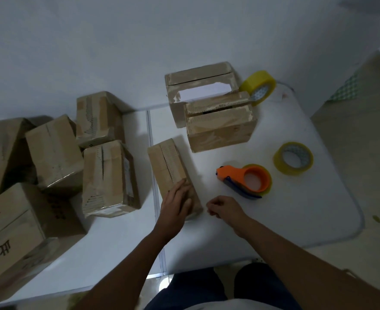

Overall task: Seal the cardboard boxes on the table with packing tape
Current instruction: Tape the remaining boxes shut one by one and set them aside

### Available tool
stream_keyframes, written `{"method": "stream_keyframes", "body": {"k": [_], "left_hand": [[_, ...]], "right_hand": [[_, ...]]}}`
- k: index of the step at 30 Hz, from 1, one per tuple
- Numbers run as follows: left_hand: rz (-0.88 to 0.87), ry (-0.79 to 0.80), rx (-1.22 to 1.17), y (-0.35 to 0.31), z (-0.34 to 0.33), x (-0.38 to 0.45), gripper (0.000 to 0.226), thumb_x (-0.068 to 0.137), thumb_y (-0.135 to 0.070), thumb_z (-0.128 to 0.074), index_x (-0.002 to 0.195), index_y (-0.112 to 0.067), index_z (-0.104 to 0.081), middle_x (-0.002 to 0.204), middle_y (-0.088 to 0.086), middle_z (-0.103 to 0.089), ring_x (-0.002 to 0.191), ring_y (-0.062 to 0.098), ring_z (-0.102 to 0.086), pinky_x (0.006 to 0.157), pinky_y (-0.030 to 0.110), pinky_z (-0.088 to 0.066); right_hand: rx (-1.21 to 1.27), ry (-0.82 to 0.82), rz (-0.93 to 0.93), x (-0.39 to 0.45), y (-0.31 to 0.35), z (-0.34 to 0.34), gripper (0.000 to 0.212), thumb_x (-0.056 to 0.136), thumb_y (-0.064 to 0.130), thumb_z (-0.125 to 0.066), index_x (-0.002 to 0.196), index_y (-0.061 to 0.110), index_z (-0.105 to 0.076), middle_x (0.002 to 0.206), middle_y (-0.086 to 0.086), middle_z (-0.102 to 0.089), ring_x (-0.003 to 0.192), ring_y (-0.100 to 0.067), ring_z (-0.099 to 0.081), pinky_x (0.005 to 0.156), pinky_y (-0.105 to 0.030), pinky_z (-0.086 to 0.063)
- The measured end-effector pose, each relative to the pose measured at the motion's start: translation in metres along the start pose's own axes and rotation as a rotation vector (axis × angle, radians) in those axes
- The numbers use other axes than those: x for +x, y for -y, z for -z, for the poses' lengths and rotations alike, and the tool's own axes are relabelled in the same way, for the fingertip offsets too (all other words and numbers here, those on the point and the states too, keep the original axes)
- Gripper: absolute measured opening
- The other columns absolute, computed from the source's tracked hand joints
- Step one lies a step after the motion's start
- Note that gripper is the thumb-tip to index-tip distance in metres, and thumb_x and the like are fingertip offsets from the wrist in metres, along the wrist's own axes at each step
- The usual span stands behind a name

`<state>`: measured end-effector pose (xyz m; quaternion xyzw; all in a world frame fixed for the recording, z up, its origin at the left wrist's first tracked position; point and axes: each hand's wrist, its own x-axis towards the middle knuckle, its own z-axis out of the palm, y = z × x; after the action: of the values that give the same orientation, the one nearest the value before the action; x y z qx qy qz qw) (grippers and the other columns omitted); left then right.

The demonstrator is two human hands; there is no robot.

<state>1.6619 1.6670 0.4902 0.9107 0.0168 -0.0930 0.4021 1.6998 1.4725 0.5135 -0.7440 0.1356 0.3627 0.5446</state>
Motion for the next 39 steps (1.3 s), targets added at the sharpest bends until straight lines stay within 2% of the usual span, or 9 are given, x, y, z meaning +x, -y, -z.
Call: {"method": "stream_keyframes", "body": {"k": [2,6,11,17,21,25,28,35,39], "left_hand": [[-0.010,0.072,0.026,0.005,0.006,-0.003,0.049,0.103,-0.035,-0.043,0.150,-0.023,-0.035,0.161,-0.007,-0.021,0.146,0.016,-0.023,0.120,0.044,-0.026],[-0.092,0.156,0.191,0.013,0.010,-0.005,0.079,0.091,-0.074,-0.027,0.156,-0.031,-0.015,0.165,-0.011,-0.006,0.150,0.011,-0.003,0.119,0.037,-0.006],[-0.144,0.161,0.297,0.016,0.009,-0.006,0.089,0.086,-0.079,-0.027,0.157,-0.029,-0.009,0.165,-0.010,0.000,0.148,0.006,0.006,0.115,0.032,0.005],[-0.182,0.121,0.371,0.018,0.004,-0.008,0.087,0.091,-0.076,-0.025,0.158,-0.022,-0.013,0.166,-0.003,-0.007,0.151,0.012,-0.003,0.118,0.037,-0.003],[-0.216,0.042,0.469,0.019,-0.002,-0.008,0.079,0.097,-0.067,-0.031,0.157,-0.017,-0.020,0.163,0.005,-0.020,0.150,0.018,-0.011,0.115,0.046,-0.016],[-0.265,0.014,0.568,0.021,-0.009,-0.007,0.096,0.080,-0.052,-0.072,0.154,-0.013,-0.024,0.159,0.009,-0.024,0.145,0.027,-0.024,0.110,0.050,-0.035],[-0.261,0.033,0.560,0.024,-0.008,-0.009,0.116,0.067,-0.053,-0.084,0.155,-0.015,-0.020,0.160,0.009,-0.021,0.146,0.030,-0.025,0.111,0.051,-0.030],[-0.274,0.054,0.586,0.028,-0.009,-0.010,0.109,0.075,-0.053,-0.079,0.156,-0.016,-0.016,0.162,0.010,-0.020,0.148,0.033,-0.024,0.114,0.052,-0.028],[-0.284,0.074,0.627,0.031,-0.011,-0.009,0.106,0.078,-0.049,-0.077,0.156,-0.013,-0.016,0.162,0.013,-0.020,0.149,0.033,-0.020,0.115,0.054,-0.029]], "right_hand": [[-0.025,-0.044,0.032,0.000,-0.005,-0.004,0.010,0.091,0.014,-0.064,0.082,0.015,-0.068,0.081,-0.003,-0.072,0.077,-0.014,-0.065,0.078,-0.033,-0.052],[0.025,-0.079,0.064,-0.006,-0.010,-0.007,0.011,0.094,0.025,-0.062,0.088,0.019,-0.068,0.083,0.000,-0.071,0.082,-0.014,-0.066,0.074,-0.026,-0.050],[-0.028,-0.056,0.098,-0.008,-0.011,-0.010,0.012,0.094,0.024,-0.062,0.084,0.020,-0.068,0.083,0.003,-0.067,0.080,-0.010,-0.061,0.069,-0.019,-0.044],[-0.103,-0.122,0.163,-0.004,-0.012,-0.011,0.013,0.092,0.018,-0.063,0.080,0.016,-0.067,0.077,0.006,-0.065,0.074,-0.005,-0.059,0.060,-0.008,-0.041],[-0.142,-0.103,0.198,0.003,-0.012,-0.012,0.012,0.093,0.019,-0.062,0.082,0.016,-0.066,0.079,0.006,-0.064,0.073,-0.004,-0.057,0.062,-0.010,-0.042],[-0.144,-0.106,0.220,0.009,-0.012,-0.012,0.013,0.093,0.020,-0.062,0.083,0.013,-0.066,0.085,0.000,-0.065,0.079,-0.010,-0.059,0.069,-0.018,-0.043],[-0.154,-0.104,0.267,0.010,-0.015,-0.012,0.014,0.093,0.021,-0.062,0.079,0.018,-0.061,0.085,0.000,-0.062,0.079,-0.010,-0.058,0.066,-0.011,-0.041],[-0.264,-0.122,0.463,0.020,-0.020,-0.025,0.013,0.096,0.010,-0.054,0.083,0.012,-0.055,0.086,-0.001,-0.053,0.078,-0.015,-0.052,0.070,-0.028,-0.043],[-0.346,-0.121,0.529,0.027,-0.022,-0.029,0.014,0.096,0.010,-0.052,0.083,0.014,-0.051,0.085,0.001,-0.049,0.075,-0.014,-0.049,0.067,-0.022,-0.038]]}}
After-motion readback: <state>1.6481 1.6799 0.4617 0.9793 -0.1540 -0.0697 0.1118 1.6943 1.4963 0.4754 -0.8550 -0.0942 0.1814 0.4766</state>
